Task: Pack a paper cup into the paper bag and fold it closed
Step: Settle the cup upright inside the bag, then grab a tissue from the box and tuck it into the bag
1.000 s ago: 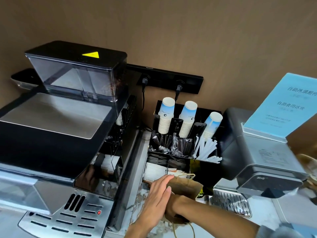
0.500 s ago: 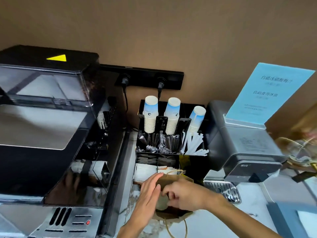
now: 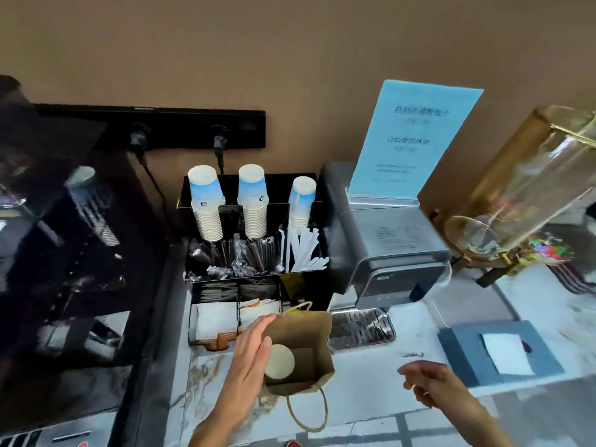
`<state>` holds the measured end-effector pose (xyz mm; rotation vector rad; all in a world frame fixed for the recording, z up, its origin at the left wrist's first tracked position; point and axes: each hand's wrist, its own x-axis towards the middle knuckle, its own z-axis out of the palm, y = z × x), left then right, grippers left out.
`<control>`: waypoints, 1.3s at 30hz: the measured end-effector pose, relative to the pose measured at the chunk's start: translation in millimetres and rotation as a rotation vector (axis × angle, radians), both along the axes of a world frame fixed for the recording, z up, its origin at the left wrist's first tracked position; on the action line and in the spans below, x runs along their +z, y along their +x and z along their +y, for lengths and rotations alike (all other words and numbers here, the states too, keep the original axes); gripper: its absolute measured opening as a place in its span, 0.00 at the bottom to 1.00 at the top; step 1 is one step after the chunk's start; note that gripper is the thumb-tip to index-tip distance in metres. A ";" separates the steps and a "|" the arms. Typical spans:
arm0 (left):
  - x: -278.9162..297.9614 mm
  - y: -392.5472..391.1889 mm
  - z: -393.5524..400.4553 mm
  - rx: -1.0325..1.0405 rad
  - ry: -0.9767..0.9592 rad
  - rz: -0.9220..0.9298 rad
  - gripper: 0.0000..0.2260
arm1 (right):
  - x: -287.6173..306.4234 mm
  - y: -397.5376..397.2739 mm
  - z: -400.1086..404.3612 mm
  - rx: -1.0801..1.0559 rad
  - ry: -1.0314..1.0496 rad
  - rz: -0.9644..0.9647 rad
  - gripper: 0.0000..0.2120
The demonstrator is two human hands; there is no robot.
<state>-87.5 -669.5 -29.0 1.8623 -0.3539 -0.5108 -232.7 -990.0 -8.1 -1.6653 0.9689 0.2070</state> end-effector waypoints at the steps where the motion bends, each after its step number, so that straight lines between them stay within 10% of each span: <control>1: -0.3 -0.4 -5.7 0.003 -0.002 0.000 0.16 | -7.9 -7.9 -13.1 -0.036 0.006 0.022 0.07; 10: -3.3 -5.9 -36.3 0.051 0.019 0.041 0.23 | -34.8 -26.5 -186.5 -0.238 -0.388 0.167 0.09; 14: -5.8 -5.3 -35.8 0.091 0.026 0.073 0.24 | -38.5 -27.4 -253.8 -0.161 -0.489 0.390 0.26; 24: -0.6 -8.9 -36.5 0.118 0.098 0.045 0.24 | -67.0 -25.2 -271.1 -0.237 -0.248 0.400 0.42; 39: -2.3 -9.9 -41.7 0.151 0.088 0.042 0.20 | 15.4 -9.3 -207.0 -0.245 0.049 -0.065 0.18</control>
